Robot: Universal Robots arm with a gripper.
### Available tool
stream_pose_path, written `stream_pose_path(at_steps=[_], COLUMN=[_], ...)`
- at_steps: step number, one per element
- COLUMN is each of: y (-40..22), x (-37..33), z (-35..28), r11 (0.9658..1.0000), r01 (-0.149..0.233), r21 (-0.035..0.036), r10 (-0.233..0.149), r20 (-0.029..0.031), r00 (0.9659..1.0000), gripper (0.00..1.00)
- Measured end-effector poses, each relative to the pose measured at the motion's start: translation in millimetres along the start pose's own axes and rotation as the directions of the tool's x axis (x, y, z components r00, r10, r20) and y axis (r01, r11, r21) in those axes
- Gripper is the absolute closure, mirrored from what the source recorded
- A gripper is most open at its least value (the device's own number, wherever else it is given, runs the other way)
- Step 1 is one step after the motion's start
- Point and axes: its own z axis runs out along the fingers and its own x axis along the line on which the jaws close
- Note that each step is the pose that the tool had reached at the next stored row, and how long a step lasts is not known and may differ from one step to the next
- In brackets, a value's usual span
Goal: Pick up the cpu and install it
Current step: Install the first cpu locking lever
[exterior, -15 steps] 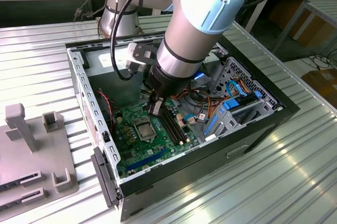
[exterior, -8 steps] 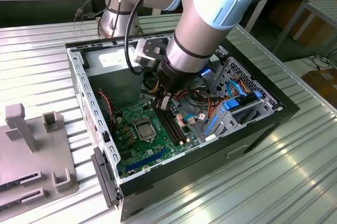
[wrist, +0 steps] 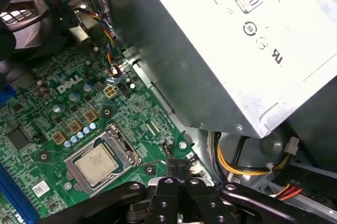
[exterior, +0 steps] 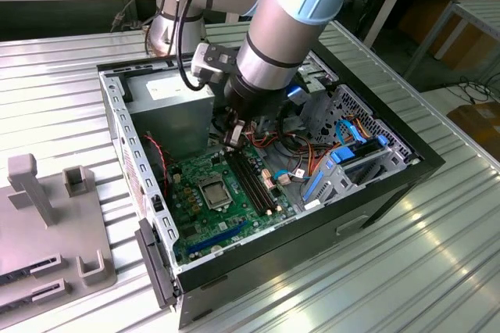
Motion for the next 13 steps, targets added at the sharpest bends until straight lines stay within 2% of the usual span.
stream_pose_path(at_steps=[1,7,13], y=[0.1,-0.3,-0.4], x=[-0.1,-2.4,-2.9], z=[1.0,5.7,10.3], r11=[1.0,1.0,1.0], r01=[0.0,0.001,0.001], r21=[-0.0019,-0.0068,-0.0077], r10=[0.0,0.0,-0.001], r20=[0.0029,0.0098,0.0111], r00=[1.0,1.0,0.9999], gripper=[0.89,0.89,0.89])
